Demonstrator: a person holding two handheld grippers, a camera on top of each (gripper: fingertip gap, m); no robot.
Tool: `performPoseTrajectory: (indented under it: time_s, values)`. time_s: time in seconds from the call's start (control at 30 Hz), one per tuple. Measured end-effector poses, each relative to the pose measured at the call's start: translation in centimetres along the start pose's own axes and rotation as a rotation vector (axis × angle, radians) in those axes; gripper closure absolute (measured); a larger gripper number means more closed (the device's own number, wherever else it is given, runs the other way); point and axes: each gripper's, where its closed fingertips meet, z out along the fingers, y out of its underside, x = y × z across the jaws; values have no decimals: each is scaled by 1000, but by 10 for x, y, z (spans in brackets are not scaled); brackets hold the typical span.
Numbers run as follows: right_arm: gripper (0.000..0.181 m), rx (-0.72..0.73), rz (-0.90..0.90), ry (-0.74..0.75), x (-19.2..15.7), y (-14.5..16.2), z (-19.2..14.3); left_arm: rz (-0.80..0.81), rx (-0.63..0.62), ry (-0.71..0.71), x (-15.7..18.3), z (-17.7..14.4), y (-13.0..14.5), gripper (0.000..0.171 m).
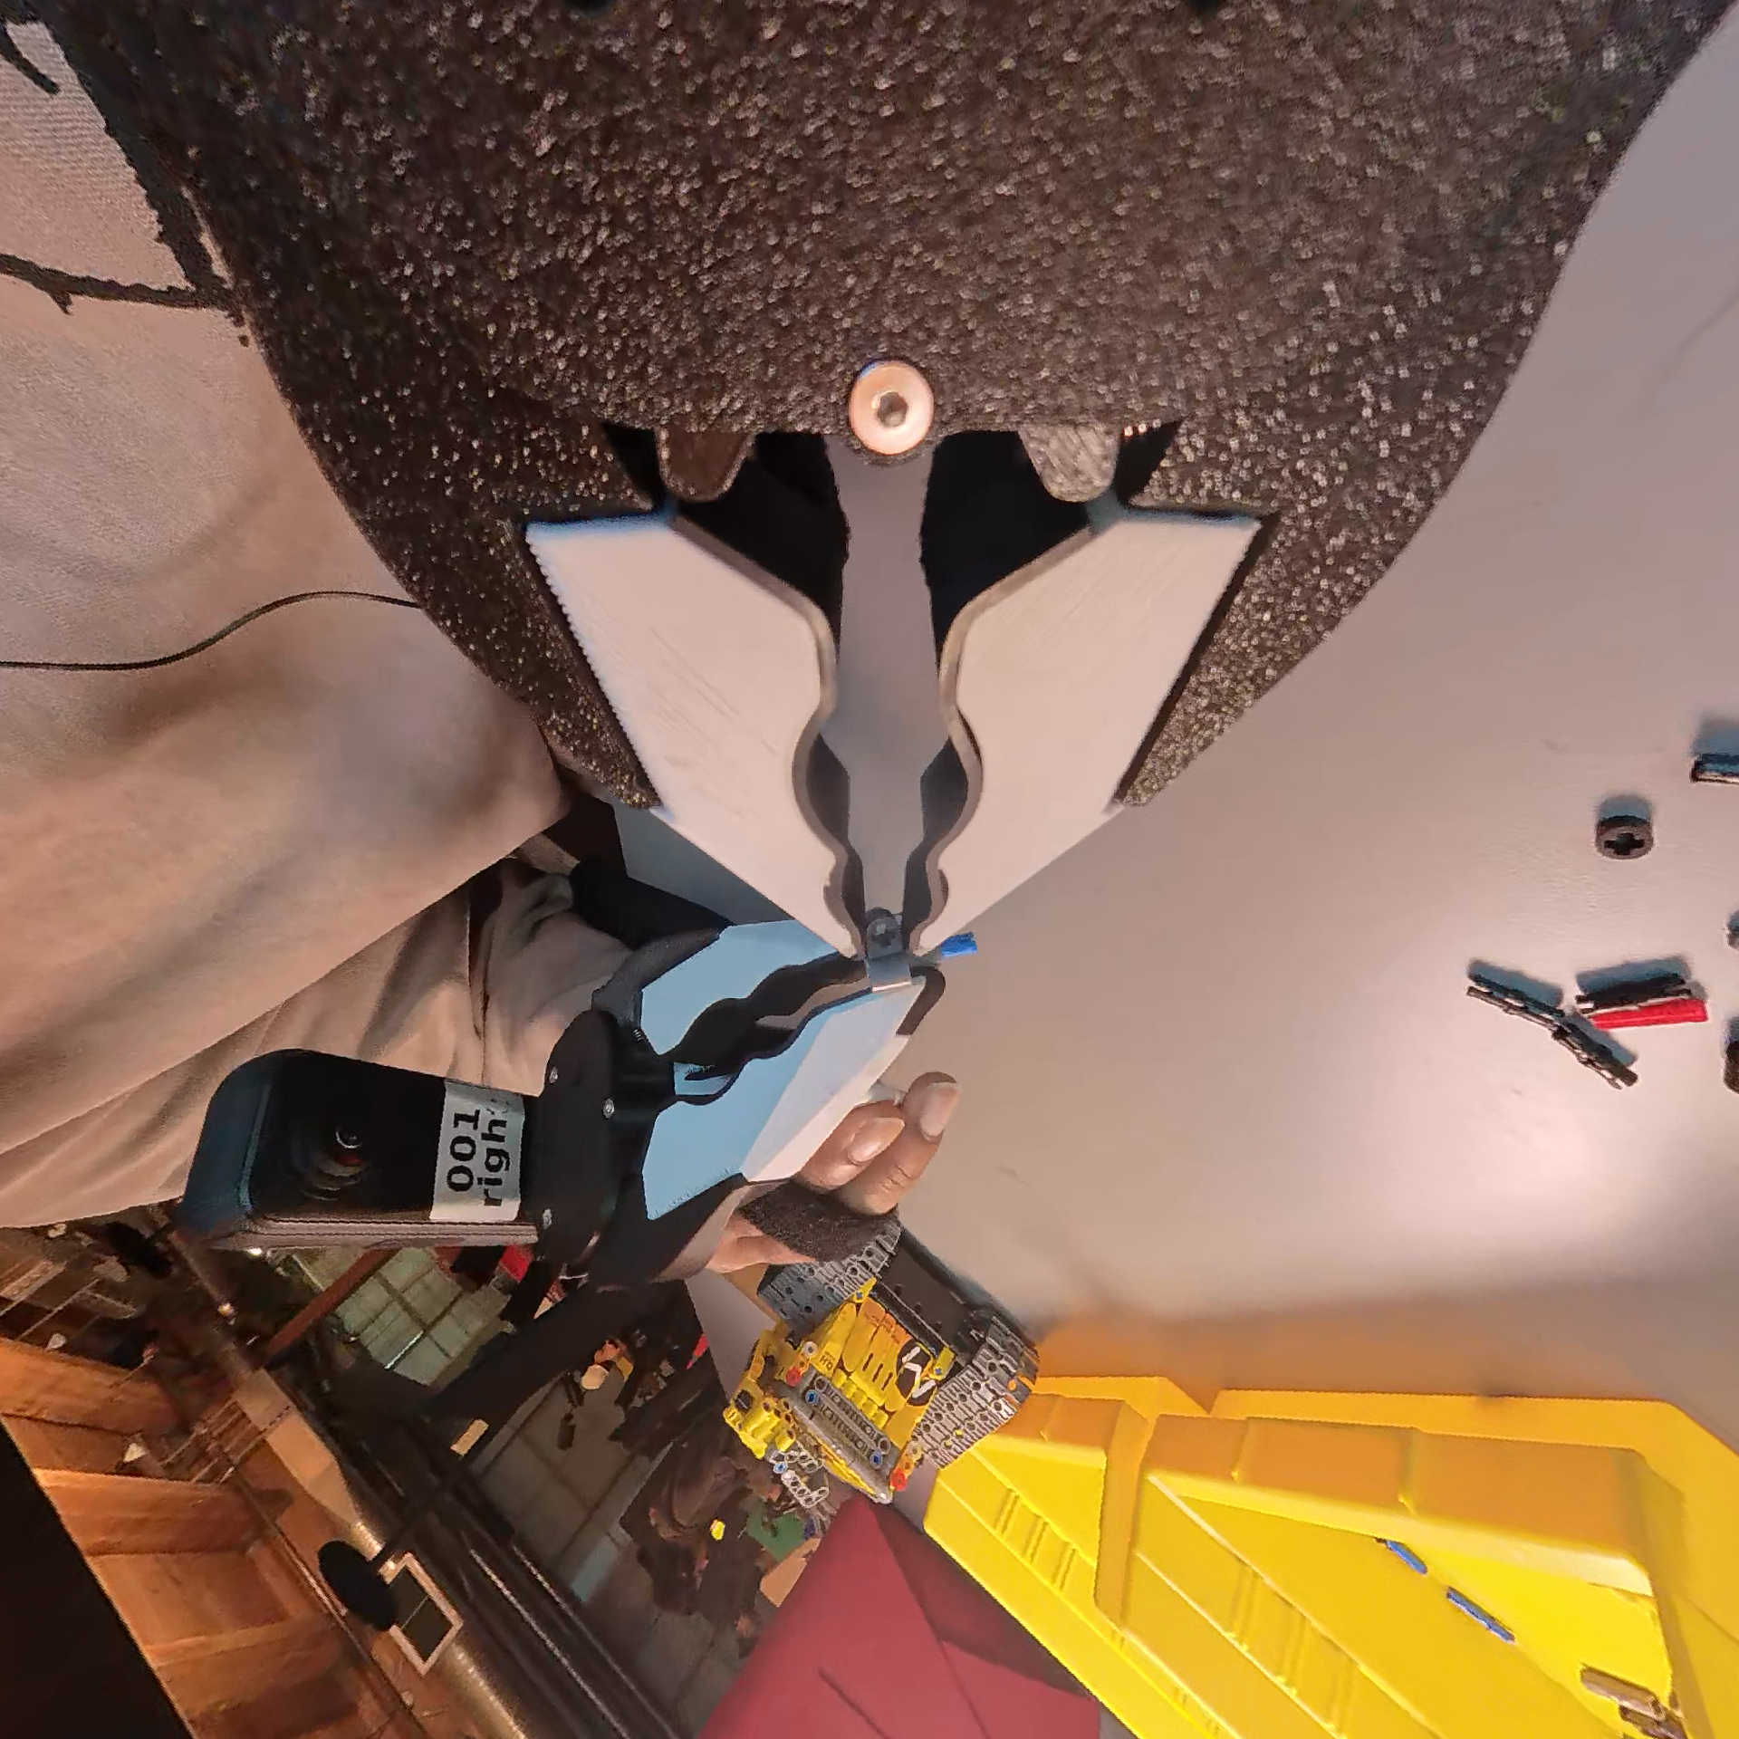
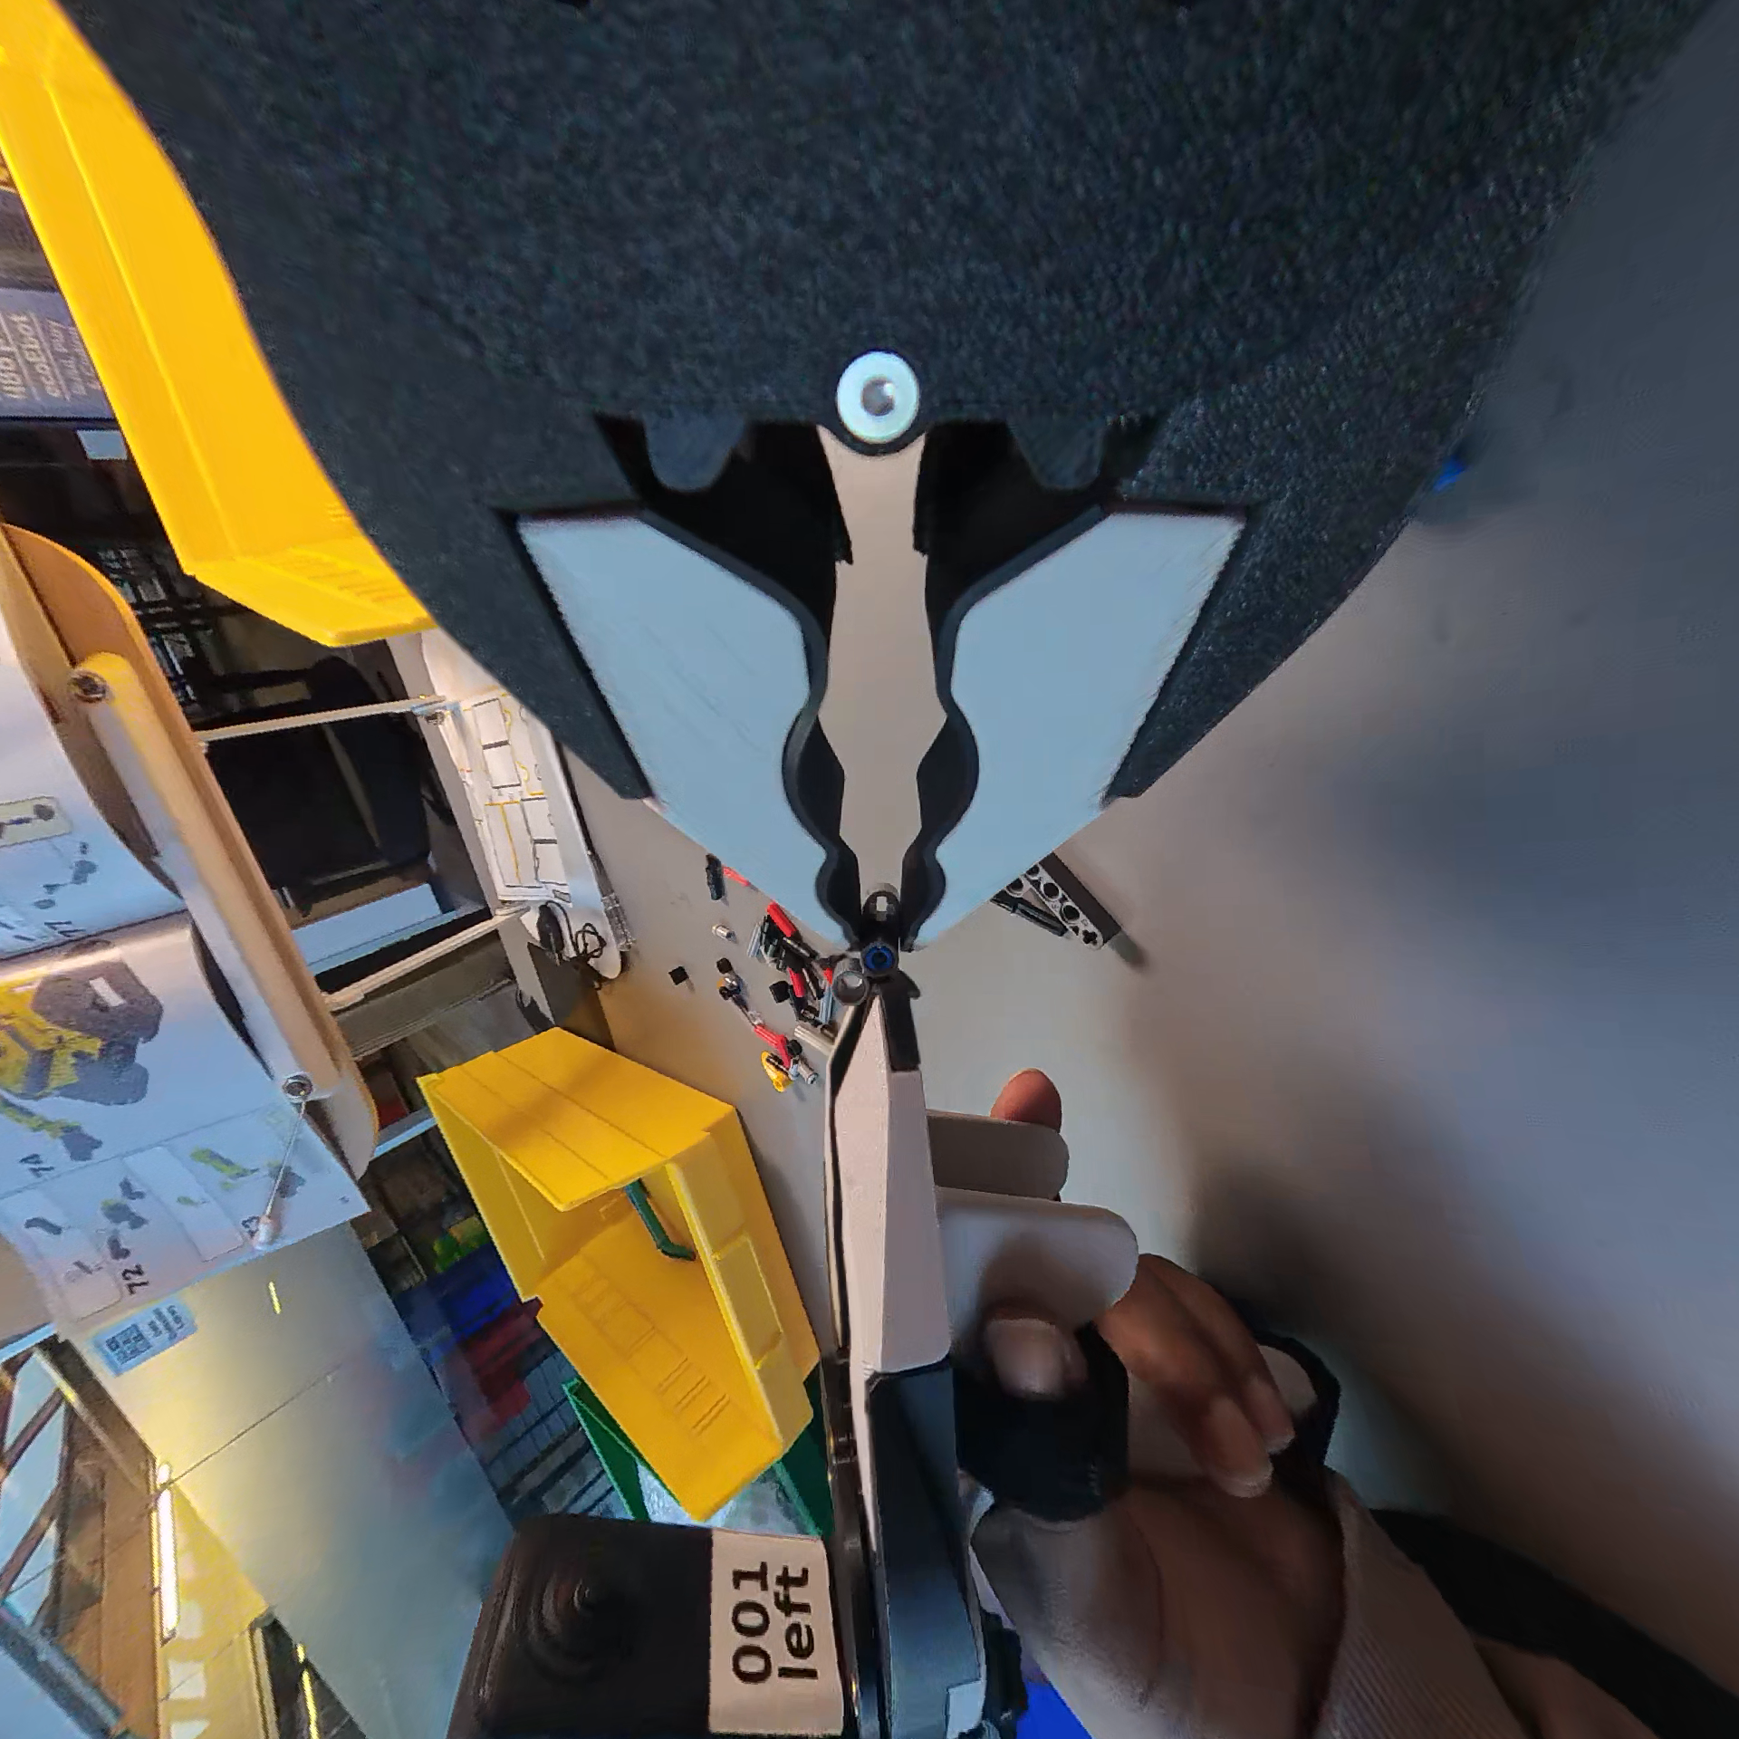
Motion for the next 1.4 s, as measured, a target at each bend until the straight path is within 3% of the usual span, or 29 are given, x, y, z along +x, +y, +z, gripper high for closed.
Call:
performPoseTrajectory:
  time_s: [0.17, 0.33, 0.7, 1.17, 1.4]
  values:
    - [175, 81, 91, 1, 5, -11, -4, -48, 40, 98, 12, -3, -6, 165]
    - [177, 32, 81, -11, 2, -11, -2, -57, 37, 121, 12, -5, -4, 166]
    - [177, -35, 181, -108, -9, 4, 4, 41, -54, 28, 4, 5, 7, 166]
    - [176, 23, 375, -209, -2, 9, 0, 150, -85, 19, 4, 14, -3, 168]
    - [176, 17, 366, -211, -3, 8, 2, 173, -95, 14, 3, 12, -1, 168]
